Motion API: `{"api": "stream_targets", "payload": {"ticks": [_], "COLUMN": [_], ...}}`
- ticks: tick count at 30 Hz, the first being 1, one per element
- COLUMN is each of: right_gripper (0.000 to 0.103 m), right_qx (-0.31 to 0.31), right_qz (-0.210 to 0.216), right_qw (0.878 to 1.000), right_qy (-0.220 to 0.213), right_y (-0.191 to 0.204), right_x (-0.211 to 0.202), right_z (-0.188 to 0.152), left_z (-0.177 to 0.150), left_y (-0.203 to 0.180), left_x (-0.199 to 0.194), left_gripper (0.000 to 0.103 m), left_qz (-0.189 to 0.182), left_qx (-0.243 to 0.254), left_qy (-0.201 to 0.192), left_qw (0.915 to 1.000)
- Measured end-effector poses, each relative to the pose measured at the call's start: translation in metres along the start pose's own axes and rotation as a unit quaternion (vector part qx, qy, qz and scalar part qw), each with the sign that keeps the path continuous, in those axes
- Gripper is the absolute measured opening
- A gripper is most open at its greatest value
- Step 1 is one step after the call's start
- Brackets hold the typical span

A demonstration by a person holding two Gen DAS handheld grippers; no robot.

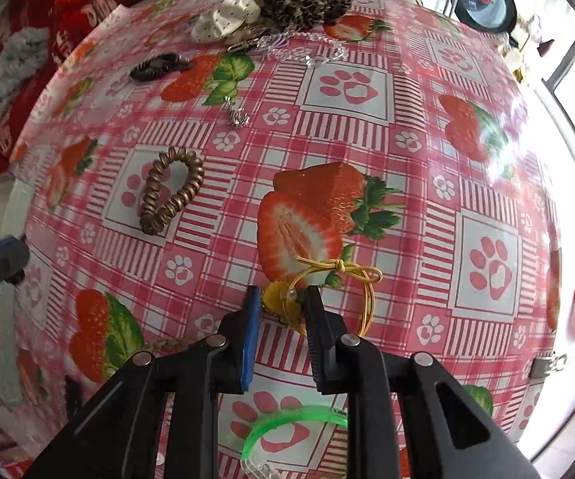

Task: Organize jewelry
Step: 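Carry the black clip and yellow hair tie with both grippers over the white tray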

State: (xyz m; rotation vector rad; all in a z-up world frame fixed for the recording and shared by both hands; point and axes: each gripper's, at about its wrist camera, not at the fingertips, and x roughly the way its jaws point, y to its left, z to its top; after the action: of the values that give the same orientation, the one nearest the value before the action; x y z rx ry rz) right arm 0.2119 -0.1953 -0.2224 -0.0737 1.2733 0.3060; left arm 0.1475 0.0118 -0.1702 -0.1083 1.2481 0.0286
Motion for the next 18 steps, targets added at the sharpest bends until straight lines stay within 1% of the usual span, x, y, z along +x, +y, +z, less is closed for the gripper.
{"api": "stream_targets", "payload": {"ticks": [3,6,9,13,18], "right_gripper": [0.024,0.024,0.024,0.024,0.024], "right_qx": [0.026,0.043,0.047,0.046,0.041], "right_qz": [0.030,0.046,0.055,0.061,0.085], "right_qw": [0.999,0.998,0.997,0.996,0.994], "right_qy": [-0.014,-0.024,-0.037,-0.050,-0.058], "right_y": [-0.013,-0.021,-0.016,0.007,0.053], "right_x": [-0.013,-0.027,-0.042,-0.055,-0.073], "right_z": [-0.002,-0.004,-0.006,-0.006,-0.006], "left_z": [-0.003,-0.006,-0.009,-0.016,-0.024], "left_y": [0.003,0.009,0.019,0.039,0.081], "left_x": [-0.005,-0.009,-0.014,-0.023,-0.044], "left_gripper": [0.024,0.024,0.024,0.024,0.024], "left_qz": [-0.005,-0.013,-0.020,-0.028,-0.025], "left_qx": [-0.002,-0.002,0.000,-0.002,-0.007], "left_qy": [-0.005,-0.009,-0.013,-0.021,-0.030], "left_qw": [1.0000,0.9999,0.9997,0.9994,0.9992]}}
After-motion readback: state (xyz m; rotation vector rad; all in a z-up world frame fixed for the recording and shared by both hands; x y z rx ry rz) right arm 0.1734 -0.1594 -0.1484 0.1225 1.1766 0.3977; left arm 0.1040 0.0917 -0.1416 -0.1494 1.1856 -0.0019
